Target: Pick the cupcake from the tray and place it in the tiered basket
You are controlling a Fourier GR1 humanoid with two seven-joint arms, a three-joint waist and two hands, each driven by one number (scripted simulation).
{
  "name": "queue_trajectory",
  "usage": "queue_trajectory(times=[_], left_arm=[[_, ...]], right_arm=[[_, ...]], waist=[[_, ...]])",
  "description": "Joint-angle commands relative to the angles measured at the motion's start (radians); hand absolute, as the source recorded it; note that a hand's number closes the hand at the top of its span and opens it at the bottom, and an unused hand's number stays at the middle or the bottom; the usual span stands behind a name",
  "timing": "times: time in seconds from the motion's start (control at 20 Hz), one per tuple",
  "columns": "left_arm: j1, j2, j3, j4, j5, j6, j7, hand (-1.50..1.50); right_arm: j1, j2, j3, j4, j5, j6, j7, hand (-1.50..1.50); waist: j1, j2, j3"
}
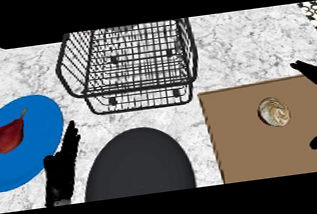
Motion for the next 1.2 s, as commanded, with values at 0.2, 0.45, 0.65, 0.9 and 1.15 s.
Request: queue_trajectory(times=[0.2,0.45,0.65,0.9,1.15], left_arm=[[-0.035,-0.026,0.073,0.121,0.000,-0.041,-0.071,0.00],[0.021,-0.042,0.011,-0.052,-0.068,0.004,0.040,0.00],[0.024,-0.077,0.027,0.028,-0.064,-0.013,-0.056,0.00],[-0.005,-0.031,0.068,-0.027,-0.058,-0.063,0.050,0.00],[0.013,-0.078,0.078,0.027,-0.088,-0.058,-0.034,0.00]], right_arm=[[-0.045,0.195,0.052,0.032,0.142,0.058,0.058,-1.50],[-0.077,0.203,0.031,0.126,0.203,0.150,0.055,-1.50],[-0.066,0.183,0.009,0.101,0.204,0.254,0.097,-1.50],[-0.164,0.324,0.024,0.116,0.267,0.328,0.197,-1.50],[-0.146,0.371,-0.013,0.191,0.356,0.324,0.123,-1.50]], waist=[[-0.001,0.001,0.000],[0.002,0.001,0.000],[-0.002,0.000,0.000],[0.002,0.000,0.000],[0.001,0.001,0.000]])
